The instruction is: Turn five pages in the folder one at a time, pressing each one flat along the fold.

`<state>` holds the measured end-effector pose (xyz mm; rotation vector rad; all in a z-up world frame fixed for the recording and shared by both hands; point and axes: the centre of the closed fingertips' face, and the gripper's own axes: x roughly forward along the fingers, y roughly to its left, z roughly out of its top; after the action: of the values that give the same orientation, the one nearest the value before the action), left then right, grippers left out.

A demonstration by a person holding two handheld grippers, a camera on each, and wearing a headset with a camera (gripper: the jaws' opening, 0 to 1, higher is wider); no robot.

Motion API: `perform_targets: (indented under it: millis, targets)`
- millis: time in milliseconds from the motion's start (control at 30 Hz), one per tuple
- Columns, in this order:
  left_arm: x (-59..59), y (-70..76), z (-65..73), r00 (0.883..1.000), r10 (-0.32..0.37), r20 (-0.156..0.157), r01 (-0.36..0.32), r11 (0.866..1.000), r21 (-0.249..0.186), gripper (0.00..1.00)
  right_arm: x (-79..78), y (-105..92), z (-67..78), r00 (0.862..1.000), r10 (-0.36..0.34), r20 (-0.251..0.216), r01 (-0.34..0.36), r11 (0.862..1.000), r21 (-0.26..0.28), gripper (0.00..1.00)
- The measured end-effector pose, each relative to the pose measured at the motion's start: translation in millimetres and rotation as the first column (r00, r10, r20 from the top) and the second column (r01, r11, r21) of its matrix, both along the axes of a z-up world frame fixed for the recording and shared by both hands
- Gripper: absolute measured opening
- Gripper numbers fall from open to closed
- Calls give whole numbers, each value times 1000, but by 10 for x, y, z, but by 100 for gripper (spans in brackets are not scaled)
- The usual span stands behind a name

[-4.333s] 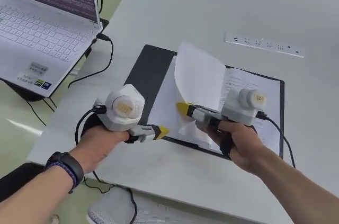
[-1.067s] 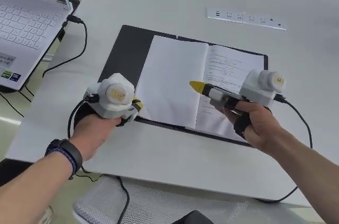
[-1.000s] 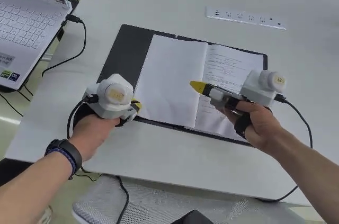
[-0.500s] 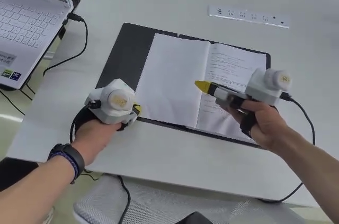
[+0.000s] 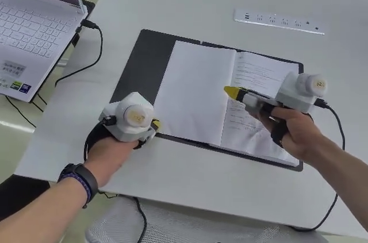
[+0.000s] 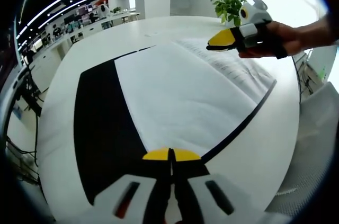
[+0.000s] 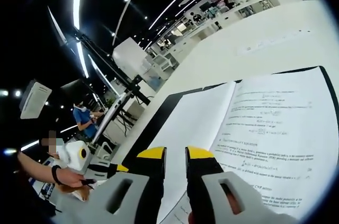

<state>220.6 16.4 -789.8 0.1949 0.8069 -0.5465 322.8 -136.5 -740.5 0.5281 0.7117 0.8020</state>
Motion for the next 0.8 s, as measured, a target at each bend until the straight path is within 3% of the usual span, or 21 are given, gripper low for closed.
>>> perform_targets:
  millis: [167, 500, 567, 800]
  targets:
    - [1, -1, -7, 1000, -7, -12, 7, 1000, -5, 0, 94, -3, -97, 1000, -12, 0, 12, 1000, -7, 5]
    - [10, 2, -15, 1000, -3, -20, 3, 1000, -5, 0, -35, 175, -213, 999, -8, -53, 8, 1000, 0, 0]
    - [13, 2, -16, 1000, -2, -21, 2, 1000, -6, 0, -25, 192, -194, 997, -32, -73, 35, 999, 35, 0]
    - [22, 2, -18, 1000, 8, -20, -8, 1000, -10, 0, -1, 184, -197, 997, -19, -70, 23, 998, 59, 0]
